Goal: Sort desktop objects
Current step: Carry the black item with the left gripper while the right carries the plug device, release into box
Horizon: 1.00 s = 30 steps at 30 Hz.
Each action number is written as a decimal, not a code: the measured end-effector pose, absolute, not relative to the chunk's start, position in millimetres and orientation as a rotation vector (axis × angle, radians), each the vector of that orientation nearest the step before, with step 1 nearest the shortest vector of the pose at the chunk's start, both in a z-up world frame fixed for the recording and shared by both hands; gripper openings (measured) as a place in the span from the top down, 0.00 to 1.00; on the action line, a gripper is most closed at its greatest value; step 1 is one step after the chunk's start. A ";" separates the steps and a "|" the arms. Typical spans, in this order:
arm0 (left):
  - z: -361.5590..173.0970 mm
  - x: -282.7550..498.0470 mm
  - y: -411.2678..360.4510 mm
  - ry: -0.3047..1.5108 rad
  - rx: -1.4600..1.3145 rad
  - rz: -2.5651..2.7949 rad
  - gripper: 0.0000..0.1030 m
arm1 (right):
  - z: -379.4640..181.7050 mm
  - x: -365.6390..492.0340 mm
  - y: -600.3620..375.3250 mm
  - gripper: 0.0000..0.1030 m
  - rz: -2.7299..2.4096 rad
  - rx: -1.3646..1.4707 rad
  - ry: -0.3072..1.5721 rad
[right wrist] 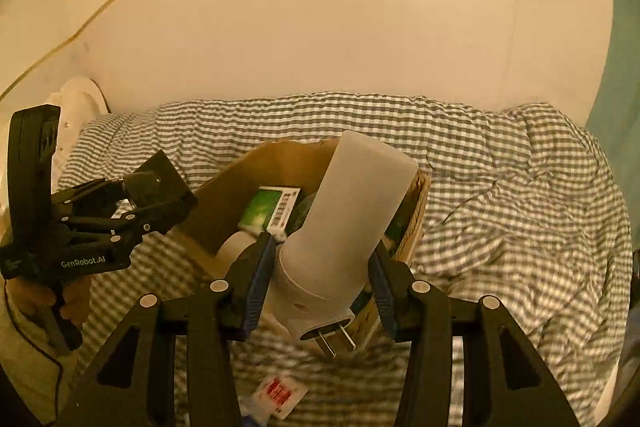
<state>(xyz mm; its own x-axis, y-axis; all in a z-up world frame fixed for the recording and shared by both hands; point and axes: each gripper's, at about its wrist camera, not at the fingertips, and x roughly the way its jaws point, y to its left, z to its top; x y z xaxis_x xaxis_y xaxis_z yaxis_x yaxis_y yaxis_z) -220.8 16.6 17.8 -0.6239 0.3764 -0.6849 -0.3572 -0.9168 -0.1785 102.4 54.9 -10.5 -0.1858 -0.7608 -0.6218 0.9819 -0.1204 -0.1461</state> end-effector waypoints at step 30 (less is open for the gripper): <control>-4.6 -233.1 9.6 -0.130 -1.134 2.630 0.04 | -14.3 66.6 9.1 0.41 -1.663 0.527 0.589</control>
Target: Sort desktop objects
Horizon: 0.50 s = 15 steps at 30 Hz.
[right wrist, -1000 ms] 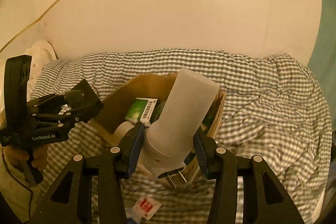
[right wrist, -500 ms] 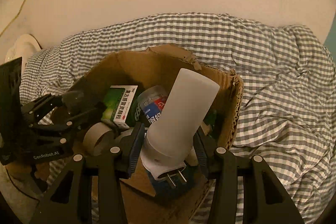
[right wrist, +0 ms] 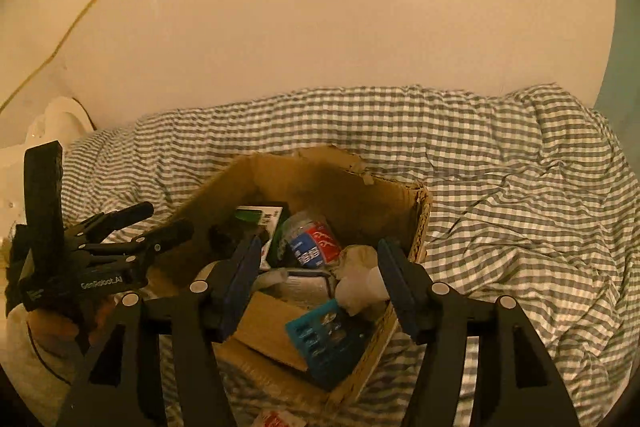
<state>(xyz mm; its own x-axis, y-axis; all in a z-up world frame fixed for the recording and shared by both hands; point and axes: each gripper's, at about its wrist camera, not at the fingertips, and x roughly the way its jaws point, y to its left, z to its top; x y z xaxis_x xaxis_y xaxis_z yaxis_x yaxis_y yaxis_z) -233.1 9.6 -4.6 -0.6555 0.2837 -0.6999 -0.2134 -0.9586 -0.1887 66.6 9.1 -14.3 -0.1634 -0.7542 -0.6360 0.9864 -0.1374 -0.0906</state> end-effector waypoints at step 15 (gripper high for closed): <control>-56.3 -82.7 -24.3 -0.040 -1.294 2.636 0.03 | -86.3 81.9 150.9 0.41 -1.656 0.668 0.538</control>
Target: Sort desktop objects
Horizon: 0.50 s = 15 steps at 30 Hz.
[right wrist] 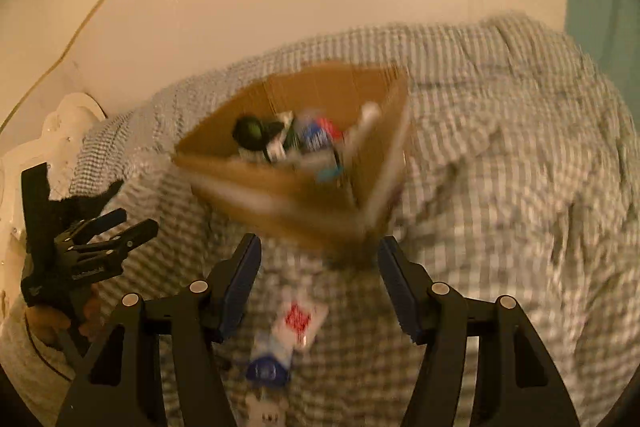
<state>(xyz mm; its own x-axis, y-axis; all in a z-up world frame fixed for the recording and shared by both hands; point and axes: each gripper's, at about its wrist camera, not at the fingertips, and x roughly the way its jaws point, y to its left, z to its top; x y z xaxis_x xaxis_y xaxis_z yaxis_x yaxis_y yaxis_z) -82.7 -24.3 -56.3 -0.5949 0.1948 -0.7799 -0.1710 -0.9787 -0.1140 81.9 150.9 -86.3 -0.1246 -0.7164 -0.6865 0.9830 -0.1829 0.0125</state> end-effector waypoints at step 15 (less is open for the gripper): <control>-114.3 13.9 8.7 0.191 -1.409 2.346 0.04 | -134.7 99.3 165.5 0.41 -1.629 0.716 0.663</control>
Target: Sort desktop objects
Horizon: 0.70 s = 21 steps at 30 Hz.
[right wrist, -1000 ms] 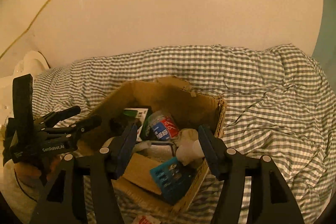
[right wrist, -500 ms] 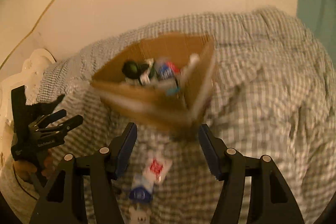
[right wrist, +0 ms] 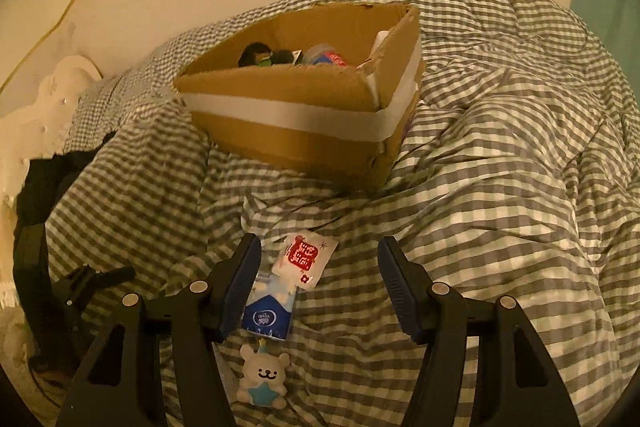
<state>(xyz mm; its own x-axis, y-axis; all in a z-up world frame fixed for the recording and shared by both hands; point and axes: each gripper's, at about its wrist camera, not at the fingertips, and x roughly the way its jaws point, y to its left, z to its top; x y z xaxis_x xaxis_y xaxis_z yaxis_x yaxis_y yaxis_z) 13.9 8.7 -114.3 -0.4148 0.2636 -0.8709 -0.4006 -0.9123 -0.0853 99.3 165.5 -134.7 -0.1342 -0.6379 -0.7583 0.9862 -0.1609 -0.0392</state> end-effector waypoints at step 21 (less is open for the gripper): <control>-198.2 -30.8 12.4 0.067 -1.764 2.146 0.95 | -178.8 112.1 145.1 0.41 -1.546 0.773 0.813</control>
<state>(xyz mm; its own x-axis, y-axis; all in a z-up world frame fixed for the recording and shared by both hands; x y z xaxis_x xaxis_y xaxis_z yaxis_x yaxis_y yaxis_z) -30.8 12.4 -198.2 -0.1551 0.2445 -0.9572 -0.3036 -0.9338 -0.1893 112.1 145.1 -178.8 -0.1149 -0.5338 -0.8378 0.9927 -0.0917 -0.0778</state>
